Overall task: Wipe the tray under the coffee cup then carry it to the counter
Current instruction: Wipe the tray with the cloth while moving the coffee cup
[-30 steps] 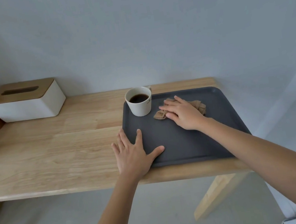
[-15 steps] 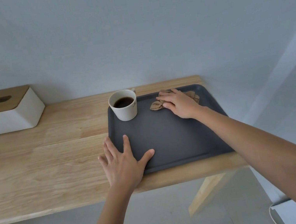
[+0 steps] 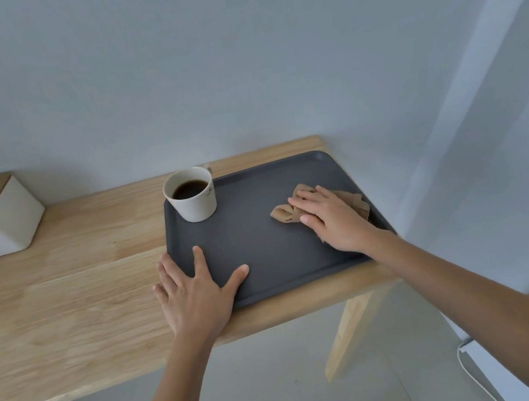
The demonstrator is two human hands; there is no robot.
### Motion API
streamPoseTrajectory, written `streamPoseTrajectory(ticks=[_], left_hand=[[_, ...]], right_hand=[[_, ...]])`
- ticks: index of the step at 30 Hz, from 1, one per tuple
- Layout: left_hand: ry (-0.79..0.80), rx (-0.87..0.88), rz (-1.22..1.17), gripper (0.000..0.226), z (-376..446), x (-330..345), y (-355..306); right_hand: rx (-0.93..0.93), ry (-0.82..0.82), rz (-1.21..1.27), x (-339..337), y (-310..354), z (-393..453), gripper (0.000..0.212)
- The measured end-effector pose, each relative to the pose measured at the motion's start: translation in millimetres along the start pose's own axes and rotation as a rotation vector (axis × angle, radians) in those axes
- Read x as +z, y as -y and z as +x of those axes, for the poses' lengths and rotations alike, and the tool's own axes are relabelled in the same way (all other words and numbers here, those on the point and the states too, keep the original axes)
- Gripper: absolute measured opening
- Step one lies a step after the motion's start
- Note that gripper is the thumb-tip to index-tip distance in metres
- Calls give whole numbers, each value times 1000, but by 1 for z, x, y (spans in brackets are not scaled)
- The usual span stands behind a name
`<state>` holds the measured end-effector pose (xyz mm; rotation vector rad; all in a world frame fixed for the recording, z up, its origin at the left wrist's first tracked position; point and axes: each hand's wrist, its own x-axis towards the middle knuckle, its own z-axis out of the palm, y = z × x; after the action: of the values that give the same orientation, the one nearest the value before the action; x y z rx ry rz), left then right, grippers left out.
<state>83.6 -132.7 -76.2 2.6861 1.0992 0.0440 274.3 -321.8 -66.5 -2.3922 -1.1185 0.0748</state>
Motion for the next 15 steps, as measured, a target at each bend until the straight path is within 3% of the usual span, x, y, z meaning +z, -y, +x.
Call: streamPoseTrajectory(ticks=[6, 10, 15], left_hand=[[10, 16, -1, 102, 1, -1, 1], [27, 30, -2, 101, 2, -3, 1], [33, 33, -13, 102, 2, -4, 2]], right_hand=[[-6, 65, 57, -6, 10, -40, 45], [-21, 39, 7, -3, 3, -13, 43], [90, 67, -39, 3, -17, 49, 43]])
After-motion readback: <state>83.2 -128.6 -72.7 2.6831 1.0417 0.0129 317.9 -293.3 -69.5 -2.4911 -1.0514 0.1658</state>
